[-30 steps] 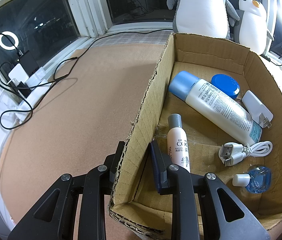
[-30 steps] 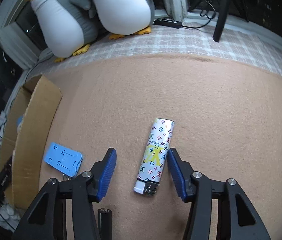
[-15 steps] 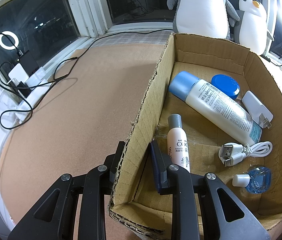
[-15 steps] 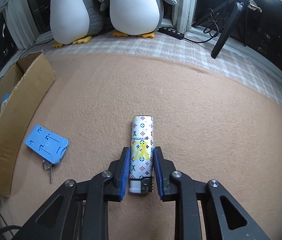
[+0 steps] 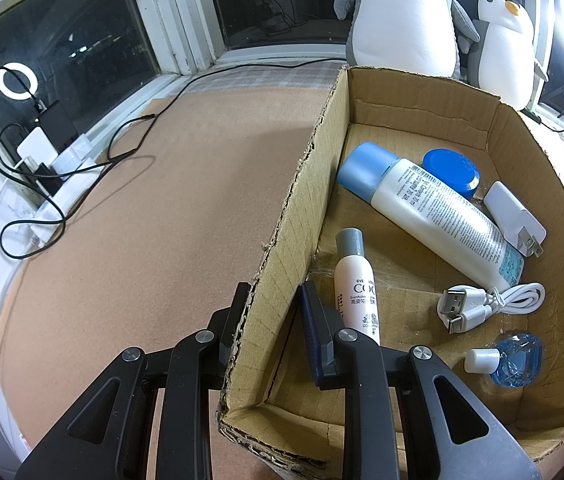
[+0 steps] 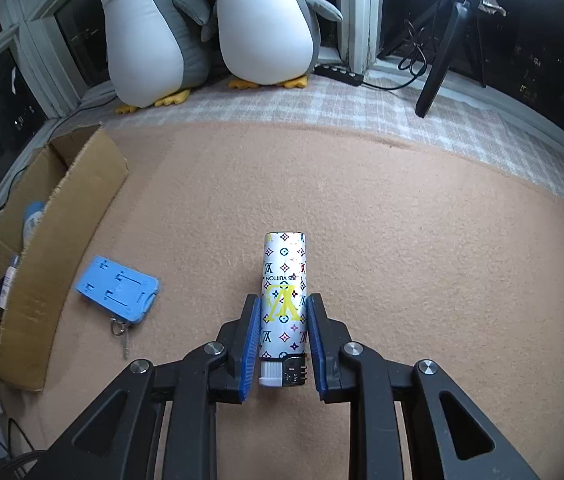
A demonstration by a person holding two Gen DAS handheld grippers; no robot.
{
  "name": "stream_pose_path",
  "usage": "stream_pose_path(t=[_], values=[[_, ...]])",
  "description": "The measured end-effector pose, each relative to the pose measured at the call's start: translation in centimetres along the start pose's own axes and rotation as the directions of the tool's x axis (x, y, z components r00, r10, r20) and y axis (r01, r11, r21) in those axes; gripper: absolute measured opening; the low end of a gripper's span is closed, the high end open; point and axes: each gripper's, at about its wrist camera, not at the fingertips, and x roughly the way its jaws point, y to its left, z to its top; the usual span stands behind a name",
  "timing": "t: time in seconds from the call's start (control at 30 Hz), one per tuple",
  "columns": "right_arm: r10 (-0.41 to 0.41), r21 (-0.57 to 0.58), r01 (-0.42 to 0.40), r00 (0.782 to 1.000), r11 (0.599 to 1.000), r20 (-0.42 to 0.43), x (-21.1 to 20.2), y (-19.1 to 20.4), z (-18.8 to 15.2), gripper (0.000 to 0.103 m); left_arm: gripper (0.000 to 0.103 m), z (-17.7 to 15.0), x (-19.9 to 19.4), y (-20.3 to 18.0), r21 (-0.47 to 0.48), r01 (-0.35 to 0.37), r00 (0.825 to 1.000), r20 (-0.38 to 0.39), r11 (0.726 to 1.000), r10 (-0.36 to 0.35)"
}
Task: Organize rigid objects
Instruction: 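Close the right gripper around the patterned white tube, then carry the patterned tube into the box and open the right gripper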
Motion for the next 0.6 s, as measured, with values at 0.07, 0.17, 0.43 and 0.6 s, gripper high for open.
stream_pose_path(t=[0.07,0.17,0.43,0.6], values=[[0.011,-0.001,-0.011,1.000,1.000,0.012,-0.7,0.3,0.2,0.021,0.023,0.0,0.0,0.0,-0.001,0.000,1.000,0.000,1.000,0.000],[0.032,-0.014,-0.031,0.999,0.999,0.035,-2.0,1.2,0.6,0.021,0.023,0.0,0.0,0.0,-0.001,0.000,1.000,0.000,1.000,0.000],[0.122,-0.083,-0.114,0.988,0.990,0.097,-5.3,5.6,2.3,0.021,0.022,0.0,0.0,0.0,-0.001,0.000,1.000,0.000,1.000,0.000],[0.192,-0.145,-0.176,0.976,0.974,0.107,-6.4,9.2,3.2,0.021,0.022,0.0,0.0,0.0,-0.002,0.000,1.000,0.000,1.000,0.000]])
